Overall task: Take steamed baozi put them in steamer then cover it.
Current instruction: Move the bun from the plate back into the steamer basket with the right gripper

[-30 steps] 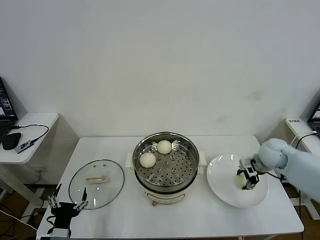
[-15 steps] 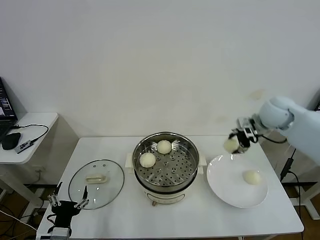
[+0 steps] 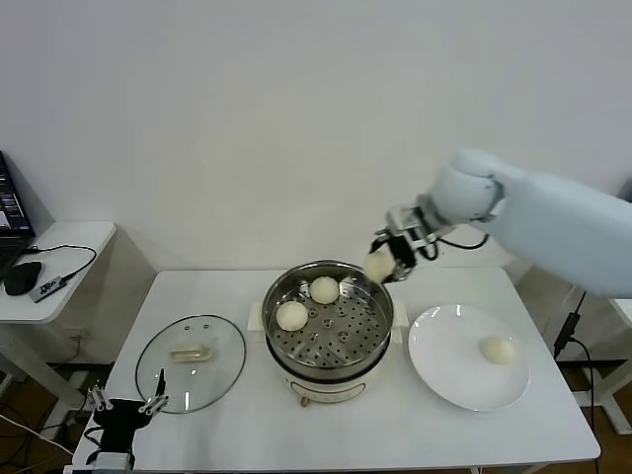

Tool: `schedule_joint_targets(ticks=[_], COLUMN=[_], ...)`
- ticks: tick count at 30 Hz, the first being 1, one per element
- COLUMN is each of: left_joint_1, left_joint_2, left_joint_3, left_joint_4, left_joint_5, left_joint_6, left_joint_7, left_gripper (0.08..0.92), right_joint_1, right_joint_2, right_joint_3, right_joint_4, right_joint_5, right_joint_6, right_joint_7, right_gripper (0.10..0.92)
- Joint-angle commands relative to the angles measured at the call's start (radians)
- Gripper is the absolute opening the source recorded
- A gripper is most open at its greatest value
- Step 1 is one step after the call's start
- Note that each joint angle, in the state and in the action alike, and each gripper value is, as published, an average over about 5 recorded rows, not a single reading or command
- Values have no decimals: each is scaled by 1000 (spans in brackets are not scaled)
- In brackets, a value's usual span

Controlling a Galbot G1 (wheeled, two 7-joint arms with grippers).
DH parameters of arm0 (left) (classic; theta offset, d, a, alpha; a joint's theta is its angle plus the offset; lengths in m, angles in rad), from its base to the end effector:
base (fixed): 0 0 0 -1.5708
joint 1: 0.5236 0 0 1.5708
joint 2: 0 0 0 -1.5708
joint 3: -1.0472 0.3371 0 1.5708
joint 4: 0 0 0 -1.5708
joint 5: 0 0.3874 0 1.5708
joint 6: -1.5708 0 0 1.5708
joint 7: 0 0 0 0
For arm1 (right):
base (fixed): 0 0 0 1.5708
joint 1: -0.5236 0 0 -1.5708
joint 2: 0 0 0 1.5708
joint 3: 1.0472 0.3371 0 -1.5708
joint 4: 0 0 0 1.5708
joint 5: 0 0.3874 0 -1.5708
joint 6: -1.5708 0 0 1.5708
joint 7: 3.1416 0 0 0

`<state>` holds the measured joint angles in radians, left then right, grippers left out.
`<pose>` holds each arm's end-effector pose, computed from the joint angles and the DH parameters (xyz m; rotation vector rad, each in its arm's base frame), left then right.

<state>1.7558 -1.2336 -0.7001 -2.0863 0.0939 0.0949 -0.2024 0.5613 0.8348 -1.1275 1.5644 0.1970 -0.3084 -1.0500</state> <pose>0.1749 0.1042 -0.3058 0.2362 -2.8403 -0.7239 0.5117 0.0582 -0.0118 1.5526 -1.4195 1.7266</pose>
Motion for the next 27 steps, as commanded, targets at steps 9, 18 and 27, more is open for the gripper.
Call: schedule_joint_targets(ticks=[9, 18, 27], left_joint_1=[11, 16, 15], left_joint_2=[-19, -19, -22], left_joint_3=[-24, -40, -36], left_joint_4=[-10, -20, -16], left_joint_5=[-3, -9, -11], left_joint_6=[-1, 0, -2], left_joint_7=[-4, -4, -8], left_gripper=[823, 823, 823], right_joint_1=[-77, -119, -116], right_joint_2=[177, 171, 212], right_joint_3=[-143, -153, -160], right_joint_4=[76, 66, 63], right_joint_5=[-167, -249, -261], right_joint_6=[245, 374, 399], right_joint_7=[72, 89, 100], right_gripper=[653, 659, 662])
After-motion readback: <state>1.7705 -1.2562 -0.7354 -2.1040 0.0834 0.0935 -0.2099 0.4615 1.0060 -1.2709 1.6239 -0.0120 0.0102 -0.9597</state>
